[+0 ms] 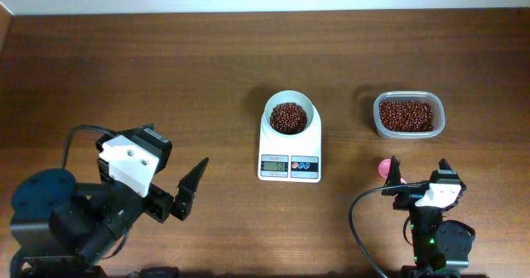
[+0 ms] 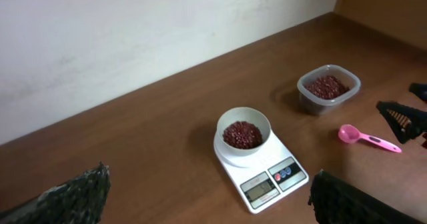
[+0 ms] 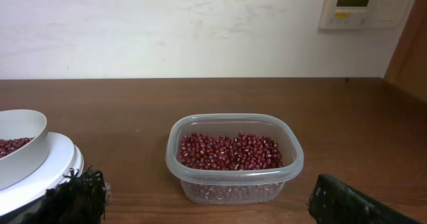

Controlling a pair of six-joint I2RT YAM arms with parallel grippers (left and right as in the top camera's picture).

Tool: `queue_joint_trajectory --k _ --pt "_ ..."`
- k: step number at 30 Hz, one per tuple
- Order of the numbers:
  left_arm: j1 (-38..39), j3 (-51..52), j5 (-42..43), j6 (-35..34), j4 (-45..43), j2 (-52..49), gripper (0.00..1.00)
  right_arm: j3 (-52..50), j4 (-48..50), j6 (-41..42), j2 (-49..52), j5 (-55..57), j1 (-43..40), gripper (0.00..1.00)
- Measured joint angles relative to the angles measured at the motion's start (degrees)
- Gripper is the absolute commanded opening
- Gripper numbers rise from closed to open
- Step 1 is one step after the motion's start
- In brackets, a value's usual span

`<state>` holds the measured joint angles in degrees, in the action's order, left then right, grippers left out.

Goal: Scoop and weigh 50g on scale

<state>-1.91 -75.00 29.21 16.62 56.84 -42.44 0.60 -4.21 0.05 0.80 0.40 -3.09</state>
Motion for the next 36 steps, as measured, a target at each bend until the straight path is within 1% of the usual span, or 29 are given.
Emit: queue_joint_trajectory --k 5,10,14,17,20,23,29,36 --pt "0.0 0.0 0.4 -1.0 0.4 0.0 0.99 0.0 0.0 0.0 0.0 0.0 0.0 0.99" --pt "0.0 0.0 -3.7 -7.4 0.4 0.0 0.99 0.0 0.0 0.0 0.0 0.0 0.0 0.99" --pt "0.0 0.0 -6.2 -10.9 0.4 0.0 0.99 0.0 0.0 0.0 0.0 0.0 0.0 0.99" --pt "0.0 0.0 -9.2 -15.4 0.8 0.0 0.99 0.0 0.0 0.0 0.0 0.0 0.0 0.99" --pt "0.0 0.0 -10.8 -18.3 0.8 0.0 0.99 0.0 0.0 0.0 0.0 0.0 0.0 0.99" --pt "0.0 0.0 -11.7 -19.5 1.0 0.6 0.99 0.0 0.0 0.0 0.0 0.0 0.0 0.99" --pt "0.0 0.0 -13.4 -20.4 4.1 7.8 0.99 0.0 0.0 0.0 0.0 0.0 0.0 0.99" --pt "0.0 0.0 -18.6 -22.9 10.4 18.8 0.99 0.0 0.0 0.0 0.0 0.0 0.0 0.99"
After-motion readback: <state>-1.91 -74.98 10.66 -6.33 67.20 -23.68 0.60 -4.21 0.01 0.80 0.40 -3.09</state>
